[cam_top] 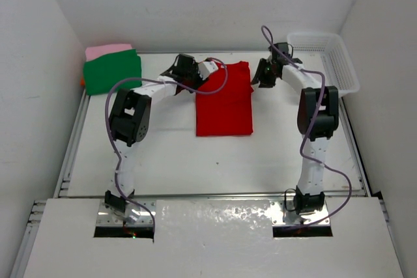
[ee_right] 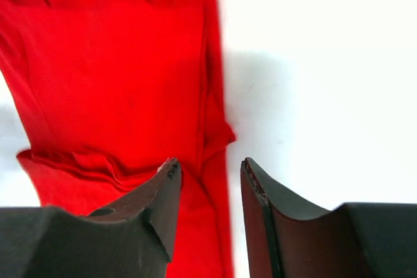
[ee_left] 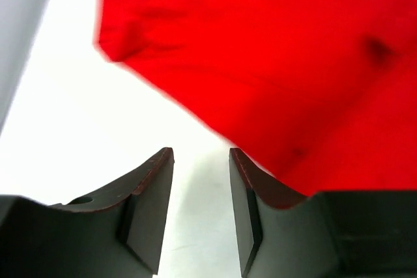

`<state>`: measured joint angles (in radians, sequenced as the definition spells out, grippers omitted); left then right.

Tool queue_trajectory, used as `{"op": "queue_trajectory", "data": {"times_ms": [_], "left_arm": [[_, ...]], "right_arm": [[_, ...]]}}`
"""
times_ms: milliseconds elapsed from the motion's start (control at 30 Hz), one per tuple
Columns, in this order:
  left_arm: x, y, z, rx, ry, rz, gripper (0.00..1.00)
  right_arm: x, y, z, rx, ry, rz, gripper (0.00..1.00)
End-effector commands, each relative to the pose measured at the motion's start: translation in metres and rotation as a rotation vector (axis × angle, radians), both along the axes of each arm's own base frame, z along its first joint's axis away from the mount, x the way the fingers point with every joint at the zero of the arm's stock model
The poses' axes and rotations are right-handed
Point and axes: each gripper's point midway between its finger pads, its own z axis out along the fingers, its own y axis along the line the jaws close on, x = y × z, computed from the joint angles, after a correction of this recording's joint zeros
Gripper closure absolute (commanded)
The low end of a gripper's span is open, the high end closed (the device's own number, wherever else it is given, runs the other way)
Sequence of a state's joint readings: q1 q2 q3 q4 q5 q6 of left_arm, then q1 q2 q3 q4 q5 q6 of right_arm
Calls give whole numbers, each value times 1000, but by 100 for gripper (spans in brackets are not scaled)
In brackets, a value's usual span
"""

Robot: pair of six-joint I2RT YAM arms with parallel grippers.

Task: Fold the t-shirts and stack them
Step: Fold the folded rectangular tshirt in 1/3 of the way

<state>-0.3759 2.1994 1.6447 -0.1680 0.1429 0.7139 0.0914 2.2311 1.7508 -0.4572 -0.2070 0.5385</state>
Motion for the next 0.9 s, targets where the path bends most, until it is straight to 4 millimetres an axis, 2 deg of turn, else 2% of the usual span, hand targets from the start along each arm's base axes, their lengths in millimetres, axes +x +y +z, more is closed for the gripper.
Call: {"op": "queue_trajectory", "data": {"times_ms": [0,33,67,100,133,167,200,233,267,333,367,400,433,467,500,533,600,633,667,700,733,767,833,867], "left_arm": [[43,23,47,-49,-137,197,62],[53,31,62,-52,-170,242,62],[56,34,68,-63,-167,251,62],[51,36,70,-63,-129,247,62],[53,32,85,-81,-134,216,62],[44,19,98,-112,-117,135,62],[28,13,96,-88,-70,49,62],[9,-9,99,-141,-21,-83,62],[-8,-17,108,-150,4,-156,62],[-53,-32,92,-132,144,-291,61],[-82,-38,86,-137,223,-385,61],[-98,-42,79,-130,263,-437,61],[-120,-47,64,-117,320,-483,61],[-132,-49,61,-110,335,-509,61],[-139,-48,53,-86,344,-530,61],[-151,-49,40,-68,377,-543,61],[-160,-52,32,-35,379,-568,60],[-169,-52,22,-25,402,-579,58],[-173,-54,18,-11,394,-605,57],[-176,-55,11,3,393,-611,57],[-190,-55,-6,25,426,-619,56],[-185,-56,-14,44,397,-607,56],[-187,-49,-39,94,395,-578,56],[-188,-47,-45,114,397,-572,56]], "right_arm": [[22,-26,75,-142,-231,-42,60],[20,-29,82,-164,-258,-34,61],[17,-29,103,-164,-304,-24,62],[13,-25,109,-157,-323,-1,66],[0,-16,98,-148,-297,40,72],[-10,-3,98,-118,-294,88,80],[-26,8,88,-104,-269,128,84],[-39,30,82,-95,-261,205,86],[-49,48,78,-50,-247,268,87],[-62,75,65,62,-215,304,90],[-60,92,71,165,-244,329,93],[-60,95,65,207,-222,307,95],[-56,100,51,244,-179,279,96],[-52,102,44,253,-166,281,97],[-42,104,46,259,-174,281,99],[-40,106,23,267,-121,266,100],[-30,102,11,263,-95,239,100],[-30,98,-7,255,-59,225,100],[-28,95,-13,245,-49,215,100],[-24,91,-15,235,-50,201,100],[-20,83,-20,210,-52,180,100],[-18,79,-22,200,-52,170,100],[-8,73,-15,182,-78,156,100],[-6,71,-12,178,-85,154,100]]}}
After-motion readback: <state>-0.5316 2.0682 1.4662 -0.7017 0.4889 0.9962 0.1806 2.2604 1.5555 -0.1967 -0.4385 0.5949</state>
